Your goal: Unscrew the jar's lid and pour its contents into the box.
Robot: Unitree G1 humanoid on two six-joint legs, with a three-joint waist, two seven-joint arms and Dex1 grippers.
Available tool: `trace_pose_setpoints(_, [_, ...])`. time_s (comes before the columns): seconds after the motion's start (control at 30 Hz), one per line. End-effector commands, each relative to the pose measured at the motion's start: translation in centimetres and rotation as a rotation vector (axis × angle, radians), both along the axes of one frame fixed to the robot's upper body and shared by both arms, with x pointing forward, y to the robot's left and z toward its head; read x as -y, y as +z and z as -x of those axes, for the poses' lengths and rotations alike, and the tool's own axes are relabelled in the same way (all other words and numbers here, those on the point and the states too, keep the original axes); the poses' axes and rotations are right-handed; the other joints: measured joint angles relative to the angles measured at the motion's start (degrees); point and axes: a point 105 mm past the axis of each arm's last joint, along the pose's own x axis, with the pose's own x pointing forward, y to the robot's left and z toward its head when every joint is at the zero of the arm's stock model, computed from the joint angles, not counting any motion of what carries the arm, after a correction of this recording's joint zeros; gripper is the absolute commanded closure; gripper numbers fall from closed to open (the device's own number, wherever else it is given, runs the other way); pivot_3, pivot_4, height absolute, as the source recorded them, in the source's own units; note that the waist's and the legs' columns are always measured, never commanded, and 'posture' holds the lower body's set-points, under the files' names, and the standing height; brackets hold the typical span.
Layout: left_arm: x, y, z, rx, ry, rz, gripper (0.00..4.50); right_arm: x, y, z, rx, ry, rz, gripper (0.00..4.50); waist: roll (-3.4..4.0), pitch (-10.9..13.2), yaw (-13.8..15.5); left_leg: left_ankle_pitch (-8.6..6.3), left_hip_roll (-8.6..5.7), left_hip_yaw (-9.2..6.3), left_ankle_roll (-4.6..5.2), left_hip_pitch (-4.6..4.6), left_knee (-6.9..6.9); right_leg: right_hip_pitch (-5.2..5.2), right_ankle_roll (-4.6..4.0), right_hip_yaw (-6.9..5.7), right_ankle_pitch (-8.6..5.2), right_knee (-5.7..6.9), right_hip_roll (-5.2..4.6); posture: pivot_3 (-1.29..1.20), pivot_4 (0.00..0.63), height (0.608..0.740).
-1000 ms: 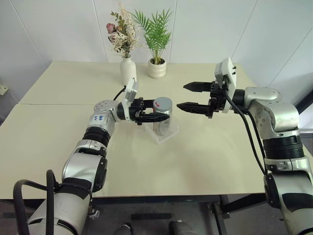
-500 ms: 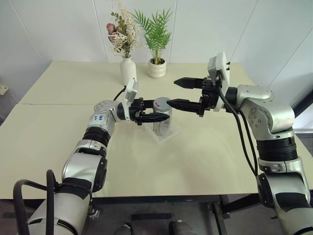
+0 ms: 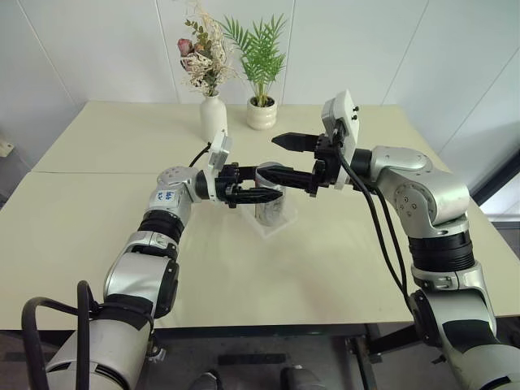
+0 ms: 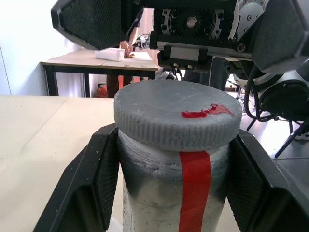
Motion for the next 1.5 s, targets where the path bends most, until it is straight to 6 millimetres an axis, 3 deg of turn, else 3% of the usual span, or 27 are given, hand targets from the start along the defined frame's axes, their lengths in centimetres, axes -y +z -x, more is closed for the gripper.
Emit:
trace_pose_setpoints(0.03, [0.3, 1.2, 1.3, 0.066, -0.125, -0.015, 1.89, -0.3, 1.0, 0.4, 0.039, 0.044, -0.003, 0.0, 0.0, 0.0, 0.0, 0.0, 0.0, 0.0, 0.0, 0.0, 0.0, 0.0, 0.0, 0.0, 0.0, 0.0, 0.0, 0.0, 0.15, 0.74])
trace_pose_setpoints(0.57, [0.4, 1.2, 1.5, 0.074, -0.134, -0.021, 1.89, -1.7, 0.2, -0.3, 0.015, 0.124, 0.028, 0.0, 0.0, 0.0, -0.1, 0.0, 0.01, 0.0, 0.0, 0.0, -0.01, -0.01, 0.0, 0.0, 0.0, 0.0, 0.01, 0.0, 0.15, 0.74])
trace_pose_setpoints(1.37, [0.3, 1.0, 1.6, 0.076, -0.135, -0.018, 1.89, -0.8, -0.4, -1.2, 0.023, 0.147, 0.078, 0.0, 0.01, 0.0, -0.1, 0.0, 0.0, 0.0, 0.0, 0.0, -0.01, -0.01, 0.0, 0.0, 0.0, 0.01, 0.01, 0.0, 0.15, 0.74])
trace_pose_setpoints(1.5, [0.3, 1.0, 1.6, 0.077, -0.136, -0.017, 1.89, -0.9, -0.6, -1.1, 0.019, 0.155, 0.083, 0.81, 0.01, 0.0, -0.1, 0.0, 0.0, 0.0, 0.0, 0.0, 0.0, -0.01, 0.0, 0.0, 0.0, 0.01, 0.01, 0.0, 0.15, 0.74])
